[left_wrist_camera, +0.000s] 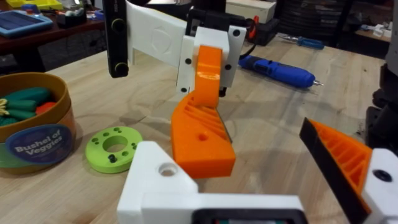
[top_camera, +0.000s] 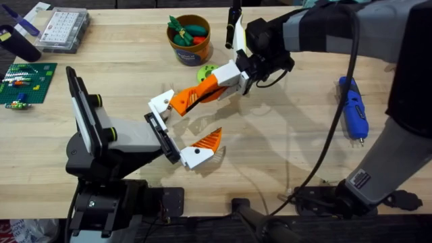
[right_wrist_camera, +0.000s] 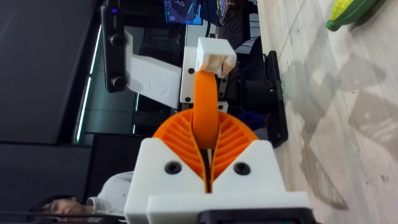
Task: Pick up the gripper from the table and insert it into the empty holder that is missing its gripper. Then pick up a screw, insert it into the mounting hole, and use the screwdriver to tighten it. Finally, clean up the table by picking up the vegetable and placing it into the bucket.
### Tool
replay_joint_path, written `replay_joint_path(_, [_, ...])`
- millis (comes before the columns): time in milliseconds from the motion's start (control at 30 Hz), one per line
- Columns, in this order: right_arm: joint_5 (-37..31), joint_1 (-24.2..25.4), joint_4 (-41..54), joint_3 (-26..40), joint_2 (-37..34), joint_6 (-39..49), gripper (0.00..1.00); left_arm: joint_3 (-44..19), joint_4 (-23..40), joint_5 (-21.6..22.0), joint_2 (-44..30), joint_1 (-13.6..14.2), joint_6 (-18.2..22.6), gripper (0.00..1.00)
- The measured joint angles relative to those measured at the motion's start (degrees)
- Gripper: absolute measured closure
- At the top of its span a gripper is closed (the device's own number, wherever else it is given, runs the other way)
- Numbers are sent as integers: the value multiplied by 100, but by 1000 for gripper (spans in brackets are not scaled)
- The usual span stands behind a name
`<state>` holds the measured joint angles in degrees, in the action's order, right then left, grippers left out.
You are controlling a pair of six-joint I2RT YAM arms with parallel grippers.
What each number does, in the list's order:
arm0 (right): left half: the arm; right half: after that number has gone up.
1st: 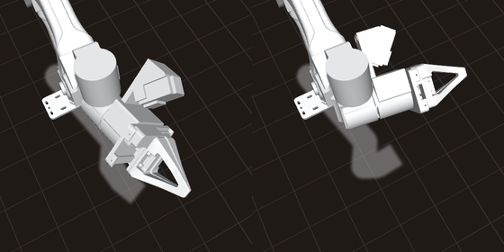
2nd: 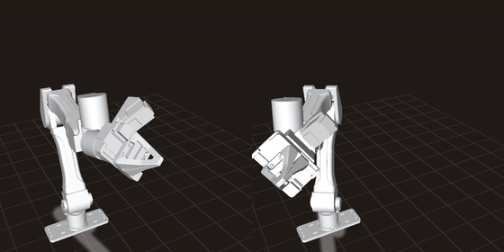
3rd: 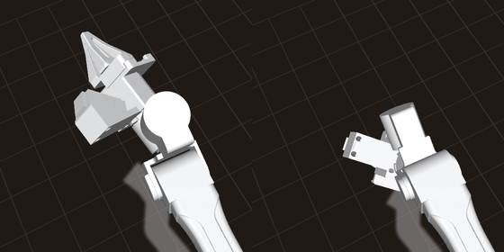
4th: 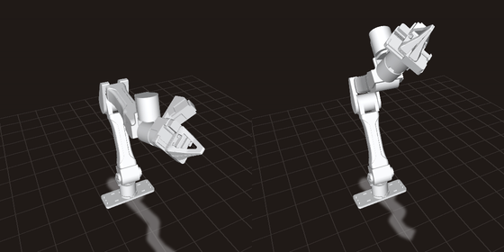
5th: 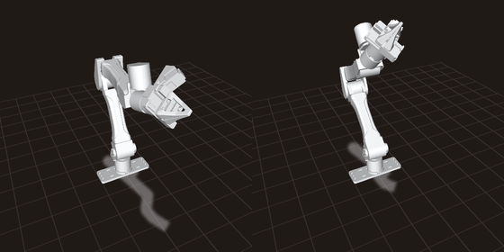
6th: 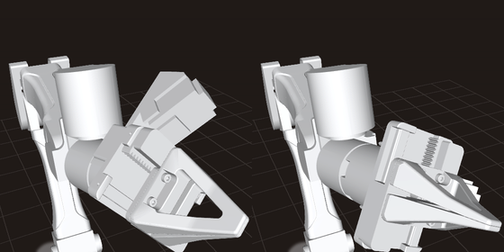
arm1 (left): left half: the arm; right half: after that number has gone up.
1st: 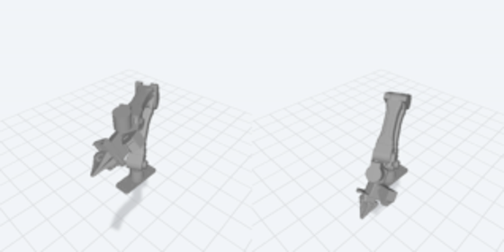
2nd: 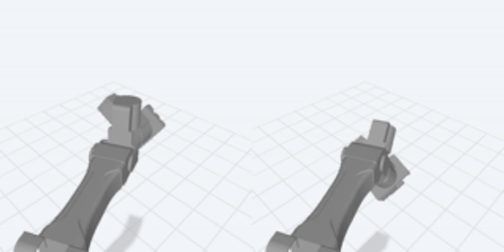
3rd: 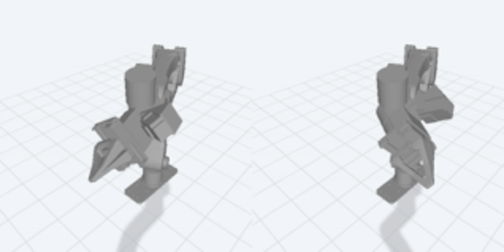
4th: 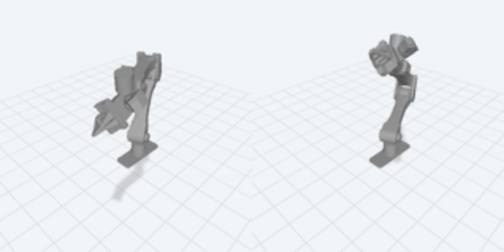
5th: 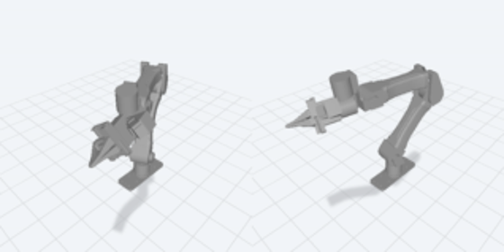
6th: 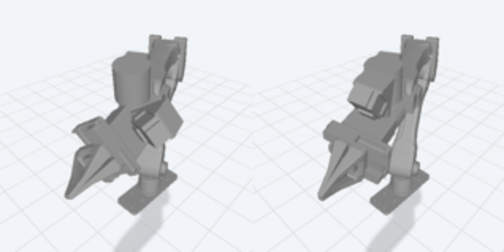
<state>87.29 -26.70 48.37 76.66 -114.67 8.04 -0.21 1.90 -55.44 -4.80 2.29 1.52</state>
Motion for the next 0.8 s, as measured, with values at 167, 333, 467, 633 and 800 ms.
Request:
replay_joint_path(167, [-39, -2, -17, 1, -9, -84, 981, -6, 115, 134, -1, -20, -4, 11])
replay_joint_path(333, [-39, -2, 69, 1, -9, -101, 981, -5, 152, 140, 0, -18, -4, 11])
replay_joint_path(467, [-39, -2, 88, 1, -9, -104, 981, -6, 154, 140, -2, -19, -4, 11])
replay_joint_path(633, [-39, -2, 91, 1, -11, -81, 981, -6, 154, 140, -1, -19, -4, 11])
replay_joint_path(800, [-13, -2, 90, 1, -138, -73, 981, -6, 157, 148, 0, -20, -19, 11])
